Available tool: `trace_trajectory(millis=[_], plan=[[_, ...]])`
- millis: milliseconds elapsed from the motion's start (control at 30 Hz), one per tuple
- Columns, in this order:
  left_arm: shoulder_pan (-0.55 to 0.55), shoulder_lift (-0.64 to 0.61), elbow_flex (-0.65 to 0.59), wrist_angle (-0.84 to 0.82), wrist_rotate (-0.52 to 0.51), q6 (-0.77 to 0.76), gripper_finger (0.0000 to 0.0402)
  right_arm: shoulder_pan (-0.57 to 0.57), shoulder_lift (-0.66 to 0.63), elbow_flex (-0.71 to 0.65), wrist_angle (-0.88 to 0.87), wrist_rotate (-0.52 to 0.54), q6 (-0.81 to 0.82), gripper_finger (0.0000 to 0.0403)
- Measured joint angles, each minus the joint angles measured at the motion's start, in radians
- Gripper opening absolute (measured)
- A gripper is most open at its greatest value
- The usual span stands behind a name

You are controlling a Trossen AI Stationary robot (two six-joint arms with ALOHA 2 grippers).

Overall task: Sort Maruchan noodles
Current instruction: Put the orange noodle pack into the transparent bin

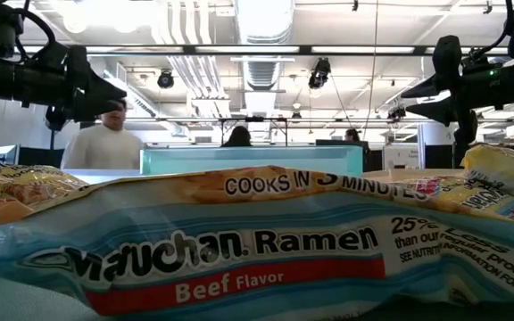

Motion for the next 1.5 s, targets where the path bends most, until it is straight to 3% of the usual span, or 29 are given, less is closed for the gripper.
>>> trace_trajectory(millis=[633,767,933,1067,1267,1500], plan=[[0.000,0.030,0.000,0.008,0.000,-0.035,0.0210,0.000,0.000,0.000,0.000,0.000,0.003,0.0132],[0.000,0.055,0.000,0.018,-0.013,-0.140,0.0210,0.000,0.000,0.000,0.001,0.000,0.012,0.0132],[0.000,0.098,0.000,0.103,-0.091,-0.178,0.0210,0.000,0.000,0.000,0.026,-0.008,0.081,0.0132],[0.000,0.143,0.000,0.260,-0.021,-0.217,0.0210,0.000,0.000,0.005,0.096,-0.061,0.118,0.0132],[0.000,0.251,0.047,0.292,-0.002,-0.311,0.0210,0.000,0.036,0.102,0.040,-0.080,0.045,0.0132],[0.000,0.419,0.117,0.284,-0.001,-0.350,0.0210,0.000,0.147,0.274,-0.199,-0.088,-0.027,0.0132]])
